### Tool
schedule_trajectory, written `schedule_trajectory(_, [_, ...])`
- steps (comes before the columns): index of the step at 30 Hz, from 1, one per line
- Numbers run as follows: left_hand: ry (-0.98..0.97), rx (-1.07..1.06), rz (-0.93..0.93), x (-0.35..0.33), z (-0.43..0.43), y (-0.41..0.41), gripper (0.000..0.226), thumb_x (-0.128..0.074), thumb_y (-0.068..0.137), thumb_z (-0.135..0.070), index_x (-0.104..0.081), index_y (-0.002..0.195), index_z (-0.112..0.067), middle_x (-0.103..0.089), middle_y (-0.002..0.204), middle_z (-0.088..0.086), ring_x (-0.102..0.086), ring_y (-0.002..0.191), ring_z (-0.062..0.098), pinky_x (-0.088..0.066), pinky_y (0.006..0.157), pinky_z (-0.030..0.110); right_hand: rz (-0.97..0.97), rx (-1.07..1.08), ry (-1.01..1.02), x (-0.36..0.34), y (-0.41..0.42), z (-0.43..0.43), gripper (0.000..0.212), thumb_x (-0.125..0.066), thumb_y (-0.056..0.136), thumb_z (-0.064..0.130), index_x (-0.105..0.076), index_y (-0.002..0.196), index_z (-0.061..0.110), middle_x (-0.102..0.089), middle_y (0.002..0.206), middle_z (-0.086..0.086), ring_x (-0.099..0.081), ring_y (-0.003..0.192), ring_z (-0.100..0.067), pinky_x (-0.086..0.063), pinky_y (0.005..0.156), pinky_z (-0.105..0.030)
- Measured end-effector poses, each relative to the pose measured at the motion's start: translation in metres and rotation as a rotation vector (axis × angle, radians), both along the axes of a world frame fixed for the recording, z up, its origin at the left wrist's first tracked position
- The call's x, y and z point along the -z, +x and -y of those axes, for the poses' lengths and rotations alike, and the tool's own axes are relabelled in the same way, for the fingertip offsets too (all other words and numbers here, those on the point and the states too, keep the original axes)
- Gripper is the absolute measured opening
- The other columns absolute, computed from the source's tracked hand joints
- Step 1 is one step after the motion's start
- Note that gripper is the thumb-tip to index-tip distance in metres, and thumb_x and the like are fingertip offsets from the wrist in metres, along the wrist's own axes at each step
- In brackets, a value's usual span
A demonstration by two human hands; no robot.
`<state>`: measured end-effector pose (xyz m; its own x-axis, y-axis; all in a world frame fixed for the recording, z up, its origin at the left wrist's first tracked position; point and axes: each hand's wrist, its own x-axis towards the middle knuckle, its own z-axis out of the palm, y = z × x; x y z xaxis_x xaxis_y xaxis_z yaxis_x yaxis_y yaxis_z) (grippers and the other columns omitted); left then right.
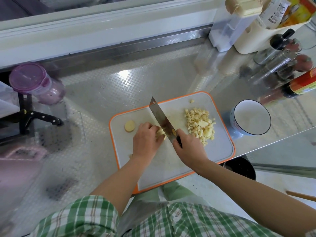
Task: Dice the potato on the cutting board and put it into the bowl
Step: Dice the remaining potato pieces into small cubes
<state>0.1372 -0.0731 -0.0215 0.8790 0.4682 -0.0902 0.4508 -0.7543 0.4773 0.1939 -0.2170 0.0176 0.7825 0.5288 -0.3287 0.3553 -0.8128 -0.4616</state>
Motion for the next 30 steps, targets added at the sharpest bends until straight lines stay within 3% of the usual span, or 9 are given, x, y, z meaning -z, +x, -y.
schedule_trajectory(6, [-0.040, -0.006, -0.008, 0.006, 0.001, -0.001, 0.029, -0.078, 0.075, -0.031, -0.074, 0.099, -0.015, -0.059, 0.090, 0.003, -0.054, 0.090, 0.024, -0.046, 0.070, 0.036, -0.019, 0.011, 0.006, -0.002, -0.002, -0.002, 0.021, -0.045, 0.096, 0.023, -0.035, 0.079, 0.016, -0.041, 0.054, -0.003, -0.044, 0.053, -0.030, -0.026, 0.046, -0.031])
schedule_trajectory(11, [-0.051, 0.009, -0.016, 0.008, 0.001, 0.001, 0.024, -0.078, 0.075, -0.029, -0.074, 0.092, -0.012, -0.058, 0.087, 0.004, -0.054, 0.085, 0.025, -0.043, 0.068, 0.035, -0.035, -0.035, -0.029, -0.003, 0.000, -0.007, 0.020, -0.042, 0.097, 0.021, -0.034, 0.079, 0.015, -0.040, 0.056, -0.003, -0.040, 0.052, -0.025, -0.031, 0.049, -0.032])
schedule_trajectory(14, [-0.055, 0.009, 0.000, 0.009, 0.001, 0.002, 0.020, -0.080, 0.073, -0.026, -0.073, 0.082, -0.010, -0.058, 0.083, 0.005, -0.054, 0.081, 0.026, -0.042, 0.064, 0.035, -0.040, -0.050, -0.054, -0.002, -0.001, -0.010, 0.017, -0.042, 0.096, 0.018, -0.036, 0.081, 0.011, -0.039, 0.058, -0.003, -0.036, 0.052, -0.023, -0.025, 0.046, -0.031])
schedule_trajectory(20, [-0.061, 0.016, 0.037, 0.010, 0.000, 0.001, 0.015, -0.077, 0.076, -0.026, -0.072, 0.076, -0.012, -0.056, 0.080, 0.003, -0.053, 0.078, 0.025, -0.040, 0.059, 0.033, -0.018, -0.044, -0.070, 0.012, -0.006, -0.009, 0.014, -0.043, 0.094, 0.015, -0.035, 0.083, 0.011, -0.038, 0.057, -0.004, -0.041, 0.056, -0.029, -0.027, 0.048, -0.032])
schedule_trajectory(25, [-0.067, 0.021, 0.025, 0.009, 0.000, 0.001, 0.016, -0.075, 0.078, -0.028, -0.073, 0.082, -0.013, -0.056, 0.082, 0.002, -0.052, 0.082, 0.024, -0.045, 0.062, 0.037, -0.005, -0.030, -0.025, 0.019, -0.004, -0.007, 0.015, -0.044, 0.095, 0.016, -0.035, 0.084, 0.013, -0.040, 0.055, -0.005, -0.045, 0.053, -0.032, -0.031, 0.049, -0.034])
schedule_trajectory(30, [-0.052, 0.015, 0.030, 0.007, -0.001, -0.003, 0.028, -0.078, 0.075, -0.034, -0.074, 0.091, -0.012, -0.059, 0.086, 0.003, -0.055, 0.084, 0.024, -0.049, 0.067, 0.038, -0.001, 0.015, 0.091, 0.012, 0.004, -0.010, 0.019, -0.047, 0.094, 0.014, -0.035, 0.079, 0.012, -0.036, 0.049, -0.003, -0.033, 0.045, -0.023, -0.025, 0.045, -0.032])
